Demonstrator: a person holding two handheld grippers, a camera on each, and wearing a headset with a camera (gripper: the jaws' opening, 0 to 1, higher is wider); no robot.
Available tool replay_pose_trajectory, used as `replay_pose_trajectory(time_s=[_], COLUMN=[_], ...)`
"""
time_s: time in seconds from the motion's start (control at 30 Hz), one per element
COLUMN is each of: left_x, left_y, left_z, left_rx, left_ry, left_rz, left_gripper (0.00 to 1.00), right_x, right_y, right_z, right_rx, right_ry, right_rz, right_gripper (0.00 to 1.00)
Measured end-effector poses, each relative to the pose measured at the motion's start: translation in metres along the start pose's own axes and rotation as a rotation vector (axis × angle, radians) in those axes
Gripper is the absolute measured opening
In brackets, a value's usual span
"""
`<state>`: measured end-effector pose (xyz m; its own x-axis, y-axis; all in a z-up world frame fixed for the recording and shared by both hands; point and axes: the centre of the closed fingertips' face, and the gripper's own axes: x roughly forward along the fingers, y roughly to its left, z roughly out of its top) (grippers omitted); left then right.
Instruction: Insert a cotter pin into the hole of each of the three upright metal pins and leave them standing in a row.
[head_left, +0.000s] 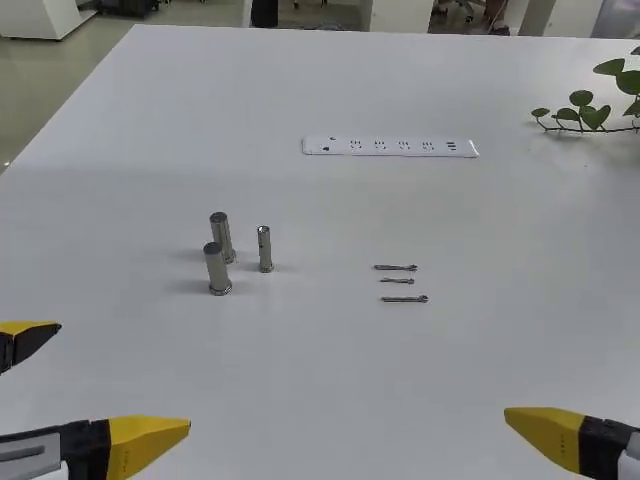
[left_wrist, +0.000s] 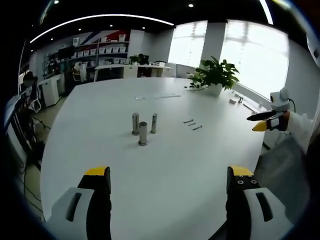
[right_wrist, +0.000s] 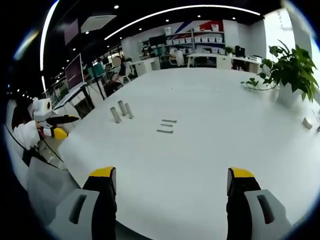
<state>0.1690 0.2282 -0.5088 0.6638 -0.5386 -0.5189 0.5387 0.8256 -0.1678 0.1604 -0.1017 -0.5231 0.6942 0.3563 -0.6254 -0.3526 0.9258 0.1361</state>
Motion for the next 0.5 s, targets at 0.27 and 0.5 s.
replay_pose_trajectory(time_s=[0.27, 0.5], left_x=[0.011, 0.019], left_y=[0.01, 0.022], left_z=[0.008, 0.015], left_rx=[0.002, 0.032], left_ry=[-0.01, -0.009], left_rz=[0.004, 0.015], left_gripper=[0.94, 0.93], right_x=[-0.001, -0.002], right_y=[0.0, 0.0], right_z=[0.002, 0.002], right_rx=[-0.001, -0.015], right_ry=[-0.004, -0.005], right_rz=[0.001, -0.004], right_gripper=[0.9, 0.9])
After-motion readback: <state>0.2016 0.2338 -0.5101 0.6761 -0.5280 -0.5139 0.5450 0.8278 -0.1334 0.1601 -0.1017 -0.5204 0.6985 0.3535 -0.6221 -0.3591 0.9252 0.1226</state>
